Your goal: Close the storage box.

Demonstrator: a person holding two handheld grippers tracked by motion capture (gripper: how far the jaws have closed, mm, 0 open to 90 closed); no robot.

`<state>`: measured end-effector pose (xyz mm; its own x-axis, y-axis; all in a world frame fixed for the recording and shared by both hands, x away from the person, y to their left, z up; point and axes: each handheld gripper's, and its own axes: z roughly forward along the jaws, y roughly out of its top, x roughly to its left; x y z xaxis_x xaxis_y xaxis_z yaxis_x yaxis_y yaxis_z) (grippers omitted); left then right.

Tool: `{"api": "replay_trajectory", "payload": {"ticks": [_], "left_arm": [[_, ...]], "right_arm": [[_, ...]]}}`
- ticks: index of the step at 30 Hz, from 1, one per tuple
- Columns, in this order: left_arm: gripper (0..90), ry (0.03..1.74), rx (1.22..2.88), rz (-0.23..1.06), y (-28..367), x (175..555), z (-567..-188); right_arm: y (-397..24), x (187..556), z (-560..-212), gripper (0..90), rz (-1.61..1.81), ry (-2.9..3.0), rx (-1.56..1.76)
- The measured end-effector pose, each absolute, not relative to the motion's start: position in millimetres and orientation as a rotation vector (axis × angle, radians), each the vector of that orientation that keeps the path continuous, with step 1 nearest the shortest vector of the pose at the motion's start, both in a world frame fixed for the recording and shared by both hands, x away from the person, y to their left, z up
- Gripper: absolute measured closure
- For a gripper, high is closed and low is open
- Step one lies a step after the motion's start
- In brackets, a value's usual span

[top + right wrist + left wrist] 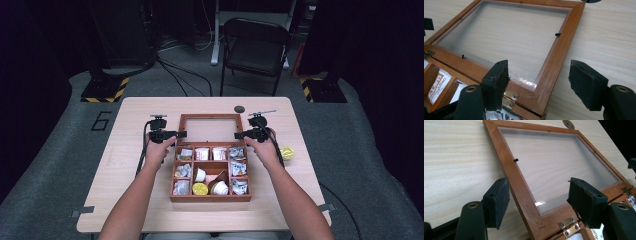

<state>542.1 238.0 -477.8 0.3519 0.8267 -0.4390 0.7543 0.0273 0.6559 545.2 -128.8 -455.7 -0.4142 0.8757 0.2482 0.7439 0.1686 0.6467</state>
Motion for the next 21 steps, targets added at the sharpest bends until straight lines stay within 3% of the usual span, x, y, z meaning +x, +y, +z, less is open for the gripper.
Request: {"api": "replay_trajectory", "payload": {"ticks": [21], "left_arm": [[35.1,1.448,1.728,0.067,230.2,546.8,-490.1]], "right_arm": [[-124.9,549.8,-468.5,32.7,1.060,2.261,1.631]]}}
